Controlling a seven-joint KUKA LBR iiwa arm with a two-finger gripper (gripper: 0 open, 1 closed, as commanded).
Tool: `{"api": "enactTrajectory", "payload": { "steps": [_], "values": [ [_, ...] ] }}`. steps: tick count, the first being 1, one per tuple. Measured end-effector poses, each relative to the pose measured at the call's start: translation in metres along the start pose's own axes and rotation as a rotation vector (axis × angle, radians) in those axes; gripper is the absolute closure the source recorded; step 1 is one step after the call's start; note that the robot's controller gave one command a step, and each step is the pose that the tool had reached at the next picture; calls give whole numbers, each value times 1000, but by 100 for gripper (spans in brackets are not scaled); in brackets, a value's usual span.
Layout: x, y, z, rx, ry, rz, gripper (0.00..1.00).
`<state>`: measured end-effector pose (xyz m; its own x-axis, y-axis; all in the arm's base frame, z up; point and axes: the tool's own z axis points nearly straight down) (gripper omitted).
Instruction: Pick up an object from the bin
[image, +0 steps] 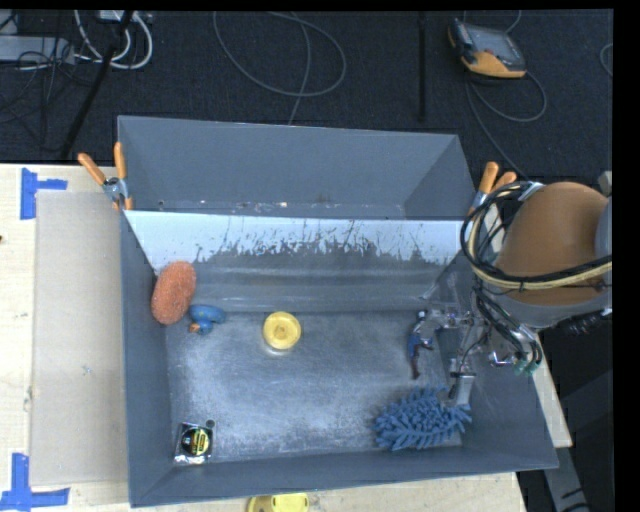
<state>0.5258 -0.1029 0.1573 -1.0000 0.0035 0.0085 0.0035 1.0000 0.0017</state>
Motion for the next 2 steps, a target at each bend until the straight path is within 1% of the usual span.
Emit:
{"api": "enactTrajectory", "payload": {
  "steps": [1,2],
  "values": [
    [0,0,-2,0,-2,-1,0],
    [-24,25,-6,1,-9,-21,0]
  ]
}}
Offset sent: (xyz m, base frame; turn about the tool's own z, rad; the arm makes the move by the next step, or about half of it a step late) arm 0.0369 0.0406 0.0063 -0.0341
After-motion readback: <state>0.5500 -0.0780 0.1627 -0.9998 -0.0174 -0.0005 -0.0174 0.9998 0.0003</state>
